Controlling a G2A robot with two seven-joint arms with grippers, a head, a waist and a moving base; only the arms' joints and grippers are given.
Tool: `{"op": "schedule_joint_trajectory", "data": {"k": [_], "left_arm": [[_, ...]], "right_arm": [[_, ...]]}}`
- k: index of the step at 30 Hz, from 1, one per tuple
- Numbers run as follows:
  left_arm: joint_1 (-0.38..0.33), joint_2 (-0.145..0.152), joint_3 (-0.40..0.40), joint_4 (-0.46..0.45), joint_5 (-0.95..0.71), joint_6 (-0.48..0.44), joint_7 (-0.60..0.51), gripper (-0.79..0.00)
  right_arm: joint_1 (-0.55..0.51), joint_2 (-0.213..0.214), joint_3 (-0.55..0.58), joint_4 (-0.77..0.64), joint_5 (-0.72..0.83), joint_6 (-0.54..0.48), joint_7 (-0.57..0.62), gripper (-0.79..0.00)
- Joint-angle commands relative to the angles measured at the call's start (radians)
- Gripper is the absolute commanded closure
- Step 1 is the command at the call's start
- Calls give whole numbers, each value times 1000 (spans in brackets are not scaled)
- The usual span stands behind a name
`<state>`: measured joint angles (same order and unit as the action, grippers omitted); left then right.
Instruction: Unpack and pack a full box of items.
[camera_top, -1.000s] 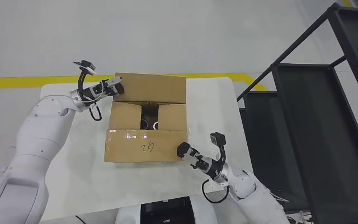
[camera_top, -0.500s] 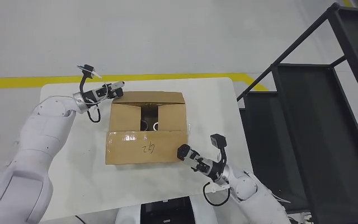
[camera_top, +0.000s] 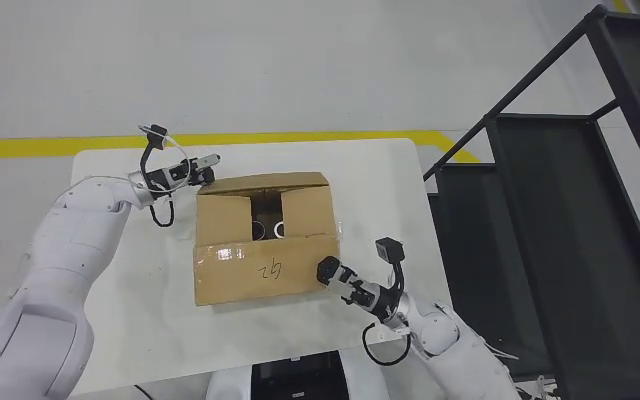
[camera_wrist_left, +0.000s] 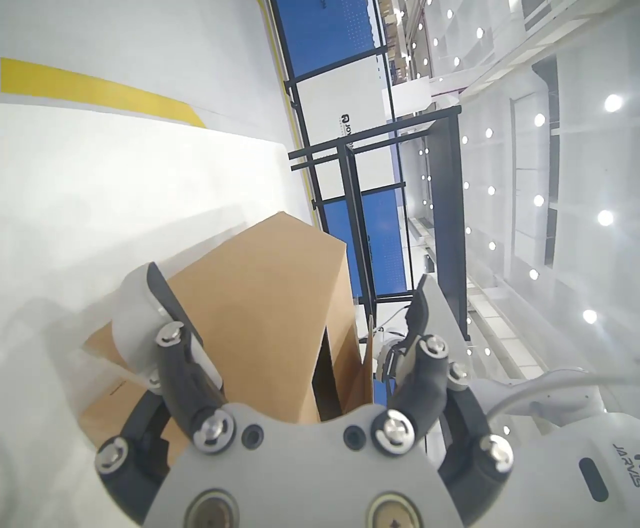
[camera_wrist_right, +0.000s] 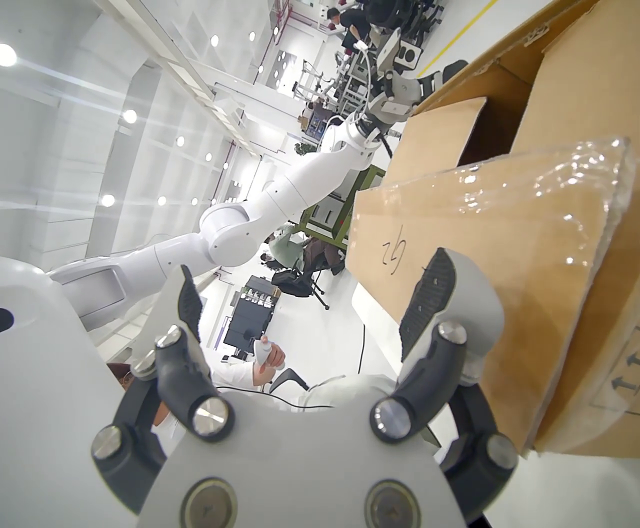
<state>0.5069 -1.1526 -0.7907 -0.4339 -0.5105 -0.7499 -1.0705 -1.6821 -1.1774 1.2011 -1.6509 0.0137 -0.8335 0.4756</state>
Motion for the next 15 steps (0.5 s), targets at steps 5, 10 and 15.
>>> {"op": "schedule_joint_trajectory", "data": {"k": [5,10,15], "left_arm": [[-31,18,-47,18,-42,-84,84,-785],[-43,46,-89,-53,-80,-95,95,-785],[9,102,-140,-200,-99,-58,58,-785]], "right_arm": [[19,3,7,-14,8,-10,-6,-785],[69,13,55,-28,36,-18,18,-785],[139,28,110,15,42,-25,102,-785]]}}
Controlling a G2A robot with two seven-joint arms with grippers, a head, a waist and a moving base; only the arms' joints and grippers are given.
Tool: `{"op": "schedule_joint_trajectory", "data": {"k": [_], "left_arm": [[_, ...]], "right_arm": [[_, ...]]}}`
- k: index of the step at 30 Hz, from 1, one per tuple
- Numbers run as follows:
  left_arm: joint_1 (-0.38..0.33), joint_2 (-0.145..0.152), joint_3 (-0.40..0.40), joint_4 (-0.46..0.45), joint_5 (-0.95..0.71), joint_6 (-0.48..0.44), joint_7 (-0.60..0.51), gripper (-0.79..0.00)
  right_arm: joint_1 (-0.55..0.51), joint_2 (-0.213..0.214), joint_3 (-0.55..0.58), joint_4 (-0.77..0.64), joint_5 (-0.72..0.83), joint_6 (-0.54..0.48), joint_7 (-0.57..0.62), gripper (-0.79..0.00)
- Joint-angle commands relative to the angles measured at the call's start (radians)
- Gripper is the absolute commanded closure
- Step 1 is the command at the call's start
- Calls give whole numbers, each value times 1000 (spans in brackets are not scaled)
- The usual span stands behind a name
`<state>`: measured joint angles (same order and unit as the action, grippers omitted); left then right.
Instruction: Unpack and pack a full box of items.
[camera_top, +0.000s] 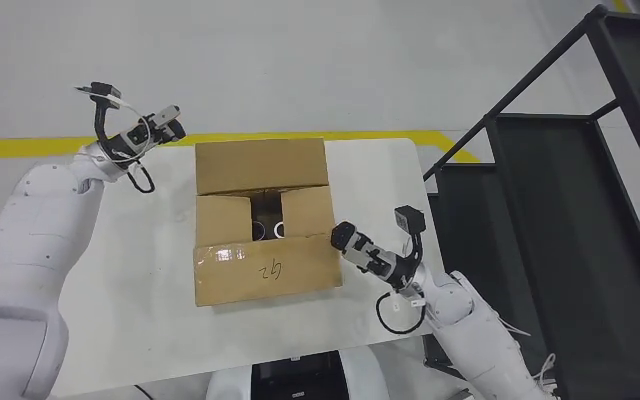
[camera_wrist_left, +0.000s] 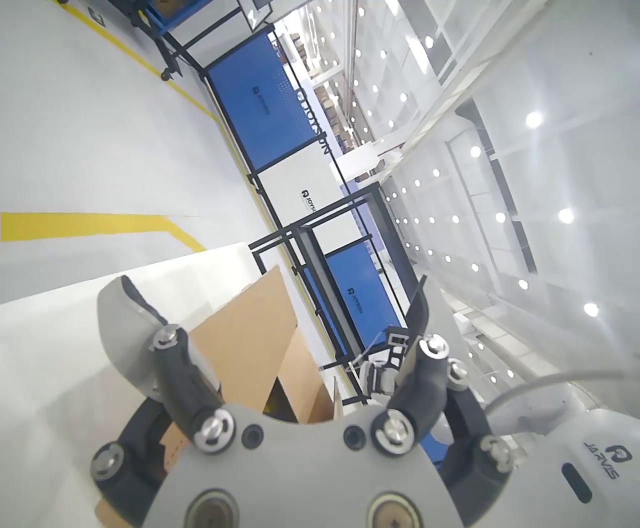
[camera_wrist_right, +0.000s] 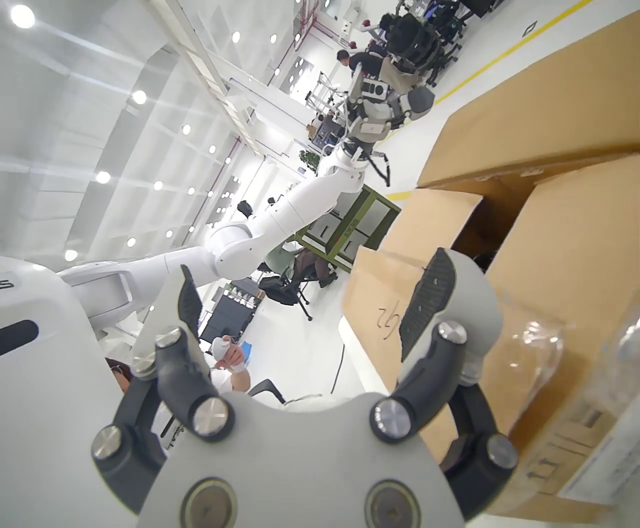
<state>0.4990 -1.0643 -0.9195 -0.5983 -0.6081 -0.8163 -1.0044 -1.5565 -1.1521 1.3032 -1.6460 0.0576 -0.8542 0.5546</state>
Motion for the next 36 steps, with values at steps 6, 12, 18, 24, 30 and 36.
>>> {"op": "schedule_joint_trajectory", "data": {"k": [6,12,18,24,30,36], "left_arm": [[186,105,-133,-244,-78,87,-86,-785],[414,187,-303,-481,-157,188,-188,-785],[572,225,-425,-631,-178,232,-232,-785],[633,231,-460,-708,-189,242,-241,-785],[652,230,-473,-734,-196,256,-255,-785],[659,226,-476,-731,-195,263,-263,-785]], "right_arm": [[91,20,21,109,34,-45,157,-785],[150,27,33,208,24,-63,171,-785],[162,28,-8,227,22,-72,191,-785],[165,24,-45,225,11,-70,152,-785],[147,24,-76,171,86,-64,144,-785],[124,40,-71,99,174,-63,220,-785]]}}
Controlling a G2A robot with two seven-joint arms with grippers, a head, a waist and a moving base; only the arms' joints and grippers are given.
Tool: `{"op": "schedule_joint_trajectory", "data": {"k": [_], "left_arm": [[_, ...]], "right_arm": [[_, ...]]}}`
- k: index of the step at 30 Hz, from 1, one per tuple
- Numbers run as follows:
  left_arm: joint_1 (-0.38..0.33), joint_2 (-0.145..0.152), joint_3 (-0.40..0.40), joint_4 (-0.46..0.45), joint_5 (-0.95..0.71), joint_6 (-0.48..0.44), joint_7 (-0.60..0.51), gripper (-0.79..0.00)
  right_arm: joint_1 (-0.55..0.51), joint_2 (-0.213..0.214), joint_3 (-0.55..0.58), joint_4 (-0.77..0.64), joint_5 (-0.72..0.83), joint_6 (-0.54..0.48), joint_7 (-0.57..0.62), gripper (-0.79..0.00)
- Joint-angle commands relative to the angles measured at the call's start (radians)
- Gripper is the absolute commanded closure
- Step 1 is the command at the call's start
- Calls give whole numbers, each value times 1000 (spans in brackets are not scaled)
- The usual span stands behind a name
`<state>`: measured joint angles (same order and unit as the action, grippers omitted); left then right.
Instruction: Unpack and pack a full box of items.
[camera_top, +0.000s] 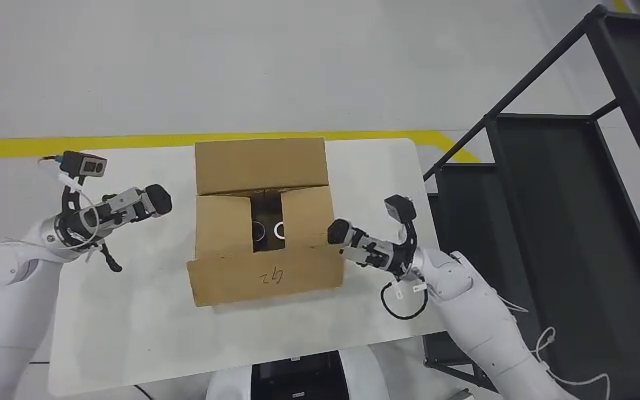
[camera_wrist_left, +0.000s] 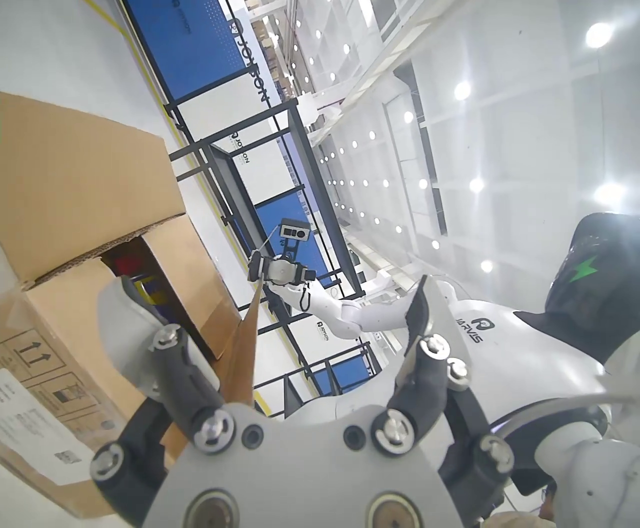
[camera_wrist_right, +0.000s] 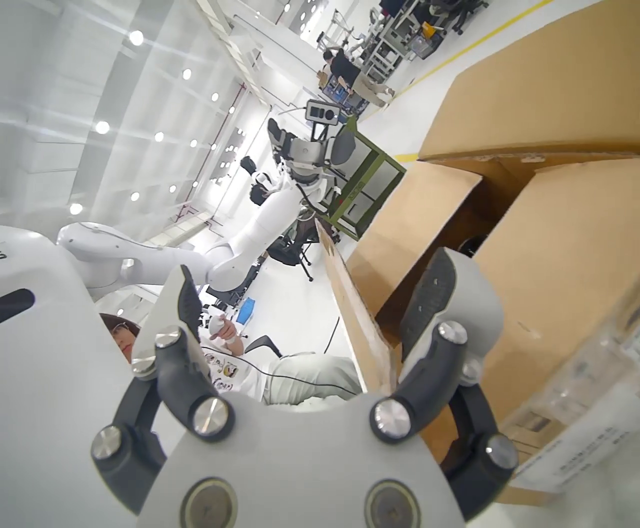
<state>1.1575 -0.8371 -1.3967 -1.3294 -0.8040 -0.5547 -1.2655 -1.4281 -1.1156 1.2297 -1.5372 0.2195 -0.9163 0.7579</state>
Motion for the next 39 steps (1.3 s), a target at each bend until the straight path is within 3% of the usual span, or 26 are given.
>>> {"op": "schedule_joint_trajectory", "data": {"k": [1,9,22,25,29,39], "left_arm": [[1,-2,4,-1,-2,4,-4,-785],[-13,-11,20,8,3,13,-13,-785],[-22,-23,36,19,18,26,-26,-785],[-25,-25,37,21,18,30,-30,-785],[-29,-26,33,24,22,31,-31,-785],[-4,-29,17,9,25,27,-27,-785]], "right_arm": [[-13,7,2,-27,30,-2,40,-785],[-94,54,15,-197,175,78,224,-785],[-205,151,-43,-396,193,175,321,-785],[-205,167,-50,-376,193,131,277,-785],[-160,168,3,-247,191,29,167,-785],[25,140,-5,22,25,44,-23,-785]]}}
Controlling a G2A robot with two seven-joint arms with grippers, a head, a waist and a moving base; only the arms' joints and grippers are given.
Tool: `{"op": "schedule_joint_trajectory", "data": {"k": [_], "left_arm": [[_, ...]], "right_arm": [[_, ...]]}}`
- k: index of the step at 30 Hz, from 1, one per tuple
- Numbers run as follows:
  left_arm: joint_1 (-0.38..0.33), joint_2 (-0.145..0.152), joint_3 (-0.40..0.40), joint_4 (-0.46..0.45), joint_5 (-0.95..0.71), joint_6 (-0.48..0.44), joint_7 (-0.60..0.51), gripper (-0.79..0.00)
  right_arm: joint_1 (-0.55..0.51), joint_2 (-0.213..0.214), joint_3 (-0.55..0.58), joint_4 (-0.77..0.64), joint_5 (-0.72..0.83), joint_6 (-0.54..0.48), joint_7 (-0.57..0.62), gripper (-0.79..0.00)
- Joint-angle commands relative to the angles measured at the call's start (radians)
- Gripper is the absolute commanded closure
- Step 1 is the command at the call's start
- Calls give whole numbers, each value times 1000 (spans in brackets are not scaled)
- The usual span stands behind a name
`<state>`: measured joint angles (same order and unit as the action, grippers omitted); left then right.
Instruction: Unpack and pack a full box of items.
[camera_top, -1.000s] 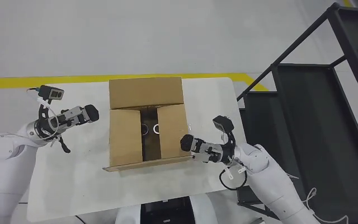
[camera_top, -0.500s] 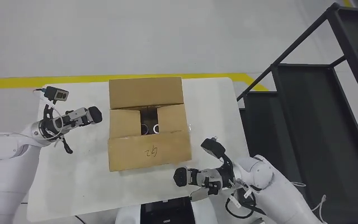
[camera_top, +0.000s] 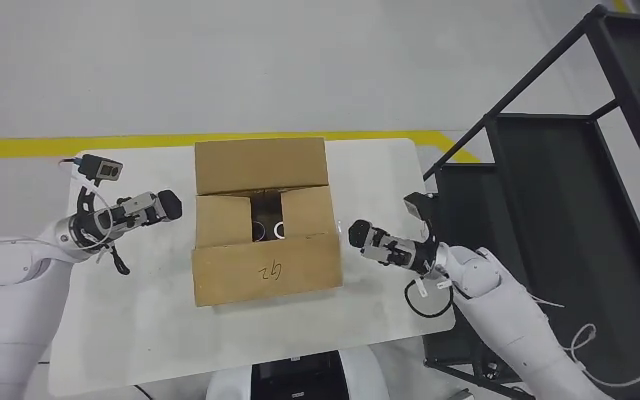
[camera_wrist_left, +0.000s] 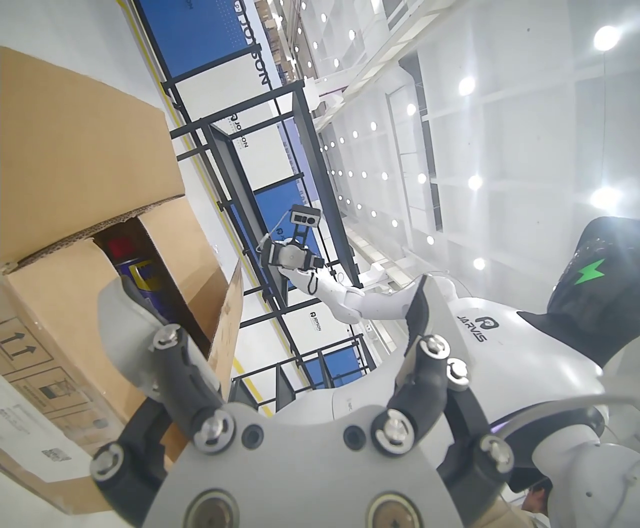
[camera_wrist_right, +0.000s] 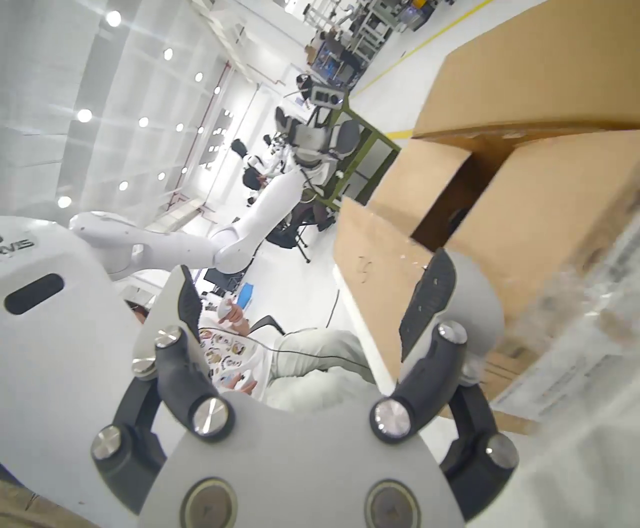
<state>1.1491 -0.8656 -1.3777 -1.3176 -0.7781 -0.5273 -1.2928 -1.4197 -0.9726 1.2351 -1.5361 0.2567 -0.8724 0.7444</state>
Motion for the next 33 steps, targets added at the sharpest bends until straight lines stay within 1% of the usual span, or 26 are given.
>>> {"op": "schedule_joint_trajectory", "data": {"k": [1,5,9,13,17,21,26,29,33], "left_arm": [[8,0,-3,-5,-2,0,0,-785],[19,-2,-8,-17,-3,0,0,-785],[25,-3,-14,-25,-5,3,-3,-785],[28,-3,-21,-30,-2,8,-8,-785],[31,-5,-26,-32,-2,9,-9,-785],[33,-6,-29,-32,-1,9,-9,-785],[35,-9,-31,-28,1,10,-10,-785],[36,-10,-33,-28,2,10,-10,-785],[39,-11,-35,-32,6,10,-10,-785]], "right_arm": [[33,-8,-23,37,-25,1,-21,-785],[83,-26,-82,90,-66,0,-56,-785],[109,-41,-131,124,-83,-10,-82,-785],[118,-49,-161,118,-68,-23,-86,-785],[113,-49,-168,71,-24,-35,-63,-785],[83,-36,-159,2,26,-40,12,-785],[8,-7,-134,-102,104,-31,171,-785],[-41,14,-121,-179,125,17,220,-785],[-88,41,-102,-244,136,41,245,-785]]}}
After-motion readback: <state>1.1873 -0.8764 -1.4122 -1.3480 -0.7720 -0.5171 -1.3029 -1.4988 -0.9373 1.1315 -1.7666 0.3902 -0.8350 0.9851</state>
